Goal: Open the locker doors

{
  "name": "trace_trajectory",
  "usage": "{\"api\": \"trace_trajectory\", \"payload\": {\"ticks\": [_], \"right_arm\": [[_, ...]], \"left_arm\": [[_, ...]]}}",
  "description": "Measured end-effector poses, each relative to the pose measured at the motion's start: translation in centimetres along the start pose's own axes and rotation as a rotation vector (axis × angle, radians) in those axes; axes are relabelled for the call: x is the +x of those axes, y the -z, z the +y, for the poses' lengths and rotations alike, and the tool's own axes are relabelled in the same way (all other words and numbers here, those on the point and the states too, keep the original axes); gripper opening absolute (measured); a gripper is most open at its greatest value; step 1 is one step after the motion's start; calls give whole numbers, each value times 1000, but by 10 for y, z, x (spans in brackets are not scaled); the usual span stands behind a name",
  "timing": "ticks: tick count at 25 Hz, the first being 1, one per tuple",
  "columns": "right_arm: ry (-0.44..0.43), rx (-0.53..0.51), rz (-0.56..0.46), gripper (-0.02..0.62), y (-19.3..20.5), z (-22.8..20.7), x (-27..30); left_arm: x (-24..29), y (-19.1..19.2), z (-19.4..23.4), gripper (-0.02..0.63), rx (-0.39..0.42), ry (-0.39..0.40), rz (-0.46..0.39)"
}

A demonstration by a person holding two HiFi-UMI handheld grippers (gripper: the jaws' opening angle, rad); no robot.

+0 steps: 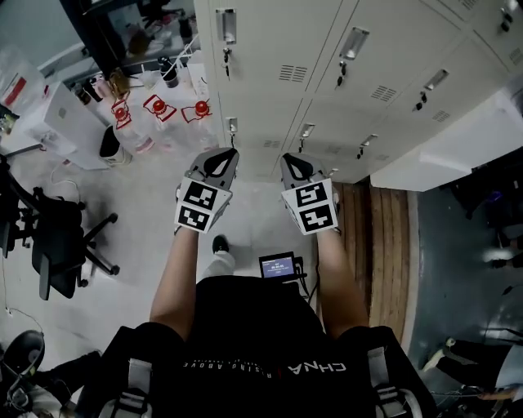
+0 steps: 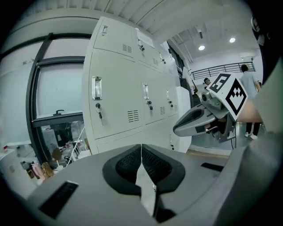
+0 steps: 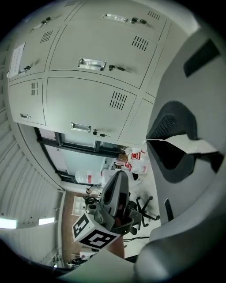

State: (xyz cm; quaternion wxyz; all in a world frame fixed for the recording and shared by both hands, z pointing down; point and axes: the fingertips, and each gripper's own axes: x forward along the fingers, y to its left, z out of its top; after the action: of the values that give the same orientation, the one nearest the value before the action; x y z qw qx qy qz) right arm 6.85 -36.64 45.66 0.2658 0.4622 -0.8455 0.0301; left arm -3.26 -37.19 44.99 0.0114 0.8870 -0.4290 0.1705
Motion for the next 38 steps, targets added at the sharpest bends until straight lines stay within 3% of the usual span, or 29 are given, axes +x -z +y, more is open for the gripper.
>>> {"api": "trace_trajectory", "payload": {"ticks": [10, 17, 26, 32, 38], "right_arm": [[65, 27, -2, 32, -63, -6, 86], [51, 13, -3, 32, -76, -18, 113], [-34, -67, -49, 32, -103, -45, 124], [-76, -107, -73, 32, -112, -55, 124], [-97, -125, -80, 32, -112, -55, 124]], "left_arm": [[36, -21, 104, 20, -6, 60, -60], [66, -27, 125, 20, -52, 42, -81], [89, -62, 135, 20, -73, -82, -63], [95, -87, 157, 20, -154, -212, -106], [98, -108, 172, 21, -161, -304, -135]]}}
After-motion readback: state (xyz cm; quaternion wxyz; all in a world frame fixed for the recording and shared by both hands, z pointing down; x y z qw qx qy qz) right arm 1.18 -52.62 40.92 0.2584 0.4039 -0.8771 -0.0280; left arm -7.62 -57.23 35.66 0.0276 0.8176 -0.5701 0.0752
